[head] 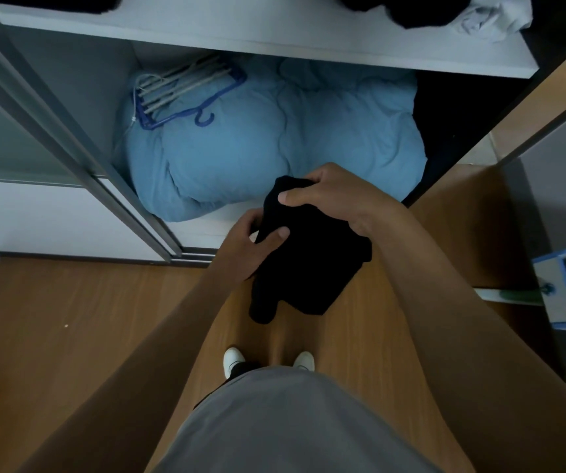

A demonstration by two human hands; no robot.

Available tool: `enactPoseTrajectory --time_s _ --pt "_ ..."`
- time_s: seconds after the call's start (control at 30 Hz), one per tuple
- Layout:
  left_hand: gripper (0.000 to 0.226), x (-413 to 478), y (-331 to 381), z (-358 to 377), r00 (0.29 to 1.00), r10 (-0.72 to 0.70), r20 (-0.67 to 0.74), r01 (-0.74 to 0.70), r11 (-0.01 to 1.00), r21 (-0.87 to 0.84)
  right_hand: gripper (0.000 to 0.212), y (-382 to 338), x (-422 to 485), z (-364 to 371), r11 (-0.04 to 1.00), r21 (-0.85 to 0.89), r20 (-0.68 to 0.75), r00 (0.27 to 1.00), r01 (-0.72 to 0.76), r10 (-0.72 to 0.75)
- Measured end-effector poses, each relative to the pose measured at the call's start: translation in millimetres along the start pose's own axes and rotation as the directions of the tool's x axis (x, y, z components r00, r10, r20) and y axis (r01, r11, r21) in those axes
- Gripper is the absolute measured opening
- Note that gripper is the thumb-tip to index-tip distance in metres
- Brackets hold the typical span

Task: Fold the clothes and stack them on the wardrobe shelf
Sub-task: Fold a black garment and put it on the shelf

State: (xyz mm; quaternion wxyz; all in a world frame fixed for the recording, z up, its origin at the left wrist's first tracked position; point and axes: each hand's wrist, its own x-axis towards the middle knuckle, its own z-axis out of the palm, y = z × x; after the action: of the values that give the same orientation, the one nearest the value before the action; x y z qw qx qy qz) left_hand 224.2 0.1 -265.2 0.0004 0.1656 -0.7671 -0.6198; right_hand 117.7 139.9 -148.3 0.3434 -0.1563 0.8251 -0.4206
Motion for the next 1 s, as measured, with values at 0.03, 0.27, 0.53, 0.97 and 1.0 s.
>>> enactPoseTrajectory --time_s 0.03,0.27,0.53,0.97,1.0 --pt "0.042 -0.5 -3.4 2.4 0.995 0.005 -0.103 0.002 0.998 0.066 0.014 0.5 0.0 -0.7 0.999 0.036 -0.016 1.000 -0.015 0.016" --pt "0.035 -3.7 -10.0 15.4 0.993 0.060 -0.098 -0.045 0.987 0.153 0.041 -3.9 -2.1 6.8 0.988 0.141 -0.090 0.993 -0.068 0.082" --pt "0.020 -2.0 1.7 5.6 0.983 0.103 -0.154 -0.086 0.990 0.112 0.043 -1.6 -0.5 7.4 0.995 0.027 -0.063 0.994 -0.092 0.094" --pt "0.045 -6.8 11.6 4.3 0.944 0.035 0.330 -0.018 0.998 -0.053 0.036 -5.0 -8.5 -2.8 0.988 0.038 0.120 0.983 -0.147 0.142" --pt "0.048 -6.8 15.2 3.5 0.938 0.048 0.344 -0.030 0.998 -0.056 0.035 -5.1 -8.5 -5.4 0.987 0.050 0.133 0.980 -0.154 0.146"
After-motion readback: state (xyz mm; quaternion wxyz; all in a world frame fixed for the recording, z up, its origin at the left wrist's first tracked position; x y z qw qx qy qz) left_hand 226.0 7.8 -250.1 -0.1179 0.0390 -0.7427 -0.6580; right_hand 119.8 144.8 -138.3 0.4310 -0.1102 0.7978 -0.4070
